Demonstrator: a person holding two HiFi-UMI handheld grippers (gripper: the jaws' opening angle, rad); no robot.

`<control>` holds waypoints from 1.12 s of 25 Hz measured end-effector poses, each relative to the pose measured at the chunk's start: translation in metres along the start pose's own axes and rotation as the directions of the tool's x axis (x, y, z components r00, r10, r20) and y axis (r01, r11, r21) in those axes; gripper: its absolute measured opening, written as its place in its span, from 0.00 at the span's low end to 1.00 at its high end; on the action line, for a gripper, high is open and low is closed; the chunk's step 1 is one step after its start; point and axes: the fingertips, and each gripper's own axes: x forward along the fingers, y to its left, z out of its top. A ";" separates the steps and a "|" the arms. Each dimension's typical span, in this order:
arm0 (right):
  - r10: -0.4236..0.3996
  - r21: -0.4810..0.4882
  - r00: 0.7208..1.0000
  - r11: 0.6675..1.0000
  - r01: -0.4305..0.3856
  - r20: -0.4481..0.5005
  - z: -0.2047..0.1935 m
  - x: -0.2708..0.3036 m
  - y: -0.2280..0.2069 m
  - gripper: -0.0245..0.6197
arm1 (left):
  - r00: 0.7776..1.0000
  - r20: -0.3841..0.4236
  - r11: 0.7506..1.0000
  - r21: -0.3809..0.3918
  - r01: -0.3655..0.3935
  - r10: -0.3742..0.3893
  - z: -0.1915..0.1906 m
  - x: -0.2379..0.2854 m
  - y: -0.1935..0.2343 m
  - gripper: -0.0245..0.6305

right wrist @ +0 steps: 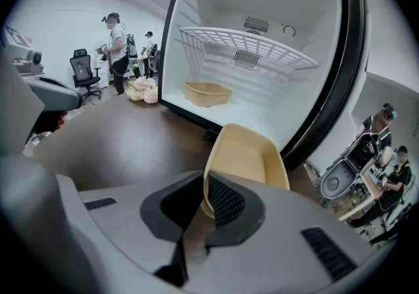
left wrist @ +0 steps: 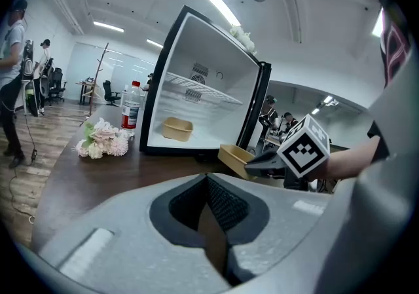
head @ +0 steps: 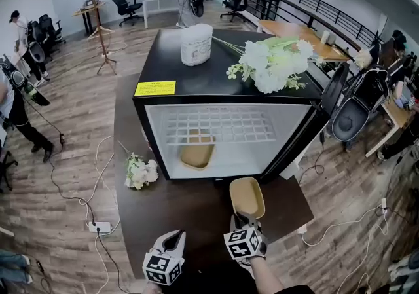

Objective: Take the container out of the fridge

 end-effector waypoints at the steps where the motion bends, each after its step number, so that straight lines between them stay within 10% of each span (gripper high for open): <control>1: 0.004 -0.001 1.000 1.000 -0.004 -0.004 -0.003 -0.001 0.002 0.09 | 1.000 -0.001 1.000 0.001 0.004 -0.004 0.000 0.001 -0.001 0.05; 28: 0.083 0.027 0.991 0.996 -0.080 -0.101 -0.059 -0.010 0.039 0.09 | 0.999 -0.029 1.000 0.004 0.021 -0.021 -0.012 0.006 -0.008 0.05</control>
